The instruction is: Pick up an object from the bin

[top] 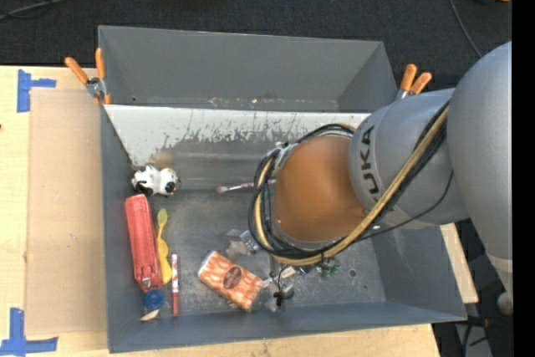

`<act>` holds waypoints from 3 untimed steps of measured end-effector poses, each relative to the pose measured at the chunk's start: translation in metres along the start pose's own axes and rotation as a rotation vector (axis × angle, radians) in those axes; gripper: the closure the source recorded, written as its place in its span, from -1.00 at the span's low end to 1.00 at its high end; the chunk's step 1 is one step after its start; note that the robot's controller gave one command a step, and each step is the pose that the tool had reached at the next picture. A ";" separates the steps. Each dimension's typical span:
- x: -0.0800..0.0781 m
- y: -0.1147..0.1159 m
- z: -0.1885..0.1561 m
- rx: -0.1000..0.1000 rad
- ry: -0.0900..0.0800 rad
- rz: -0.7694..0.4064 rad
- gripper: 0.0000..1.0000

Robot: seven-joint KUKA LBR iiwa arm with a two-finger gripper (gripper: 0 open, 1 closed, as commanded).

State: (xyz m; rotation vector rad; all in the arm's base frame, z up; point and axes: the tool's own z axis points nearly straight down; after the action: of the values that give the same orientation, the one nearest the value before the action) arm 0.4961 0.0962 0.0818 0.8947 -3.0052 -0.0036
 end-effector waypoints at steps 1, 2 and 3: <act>-0.005 0.012 -0.002 -0.001 -0.001 0.032 -1.00; -0.012 0.027 -0.004 -0.001 -0.001 -0.033 -1.00; -0.017 0.036 -0.005 -0.003 -0.001 -0.195 -1.00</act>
Offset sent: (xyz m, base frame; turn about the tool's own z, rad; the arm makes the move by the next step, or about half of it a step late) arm -0.0050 0.0383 0.0065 -0.1950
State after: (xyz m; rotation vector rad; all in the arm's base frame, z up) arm 0.4904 0.1353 0.0872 1.1833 -2.9040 -0.0090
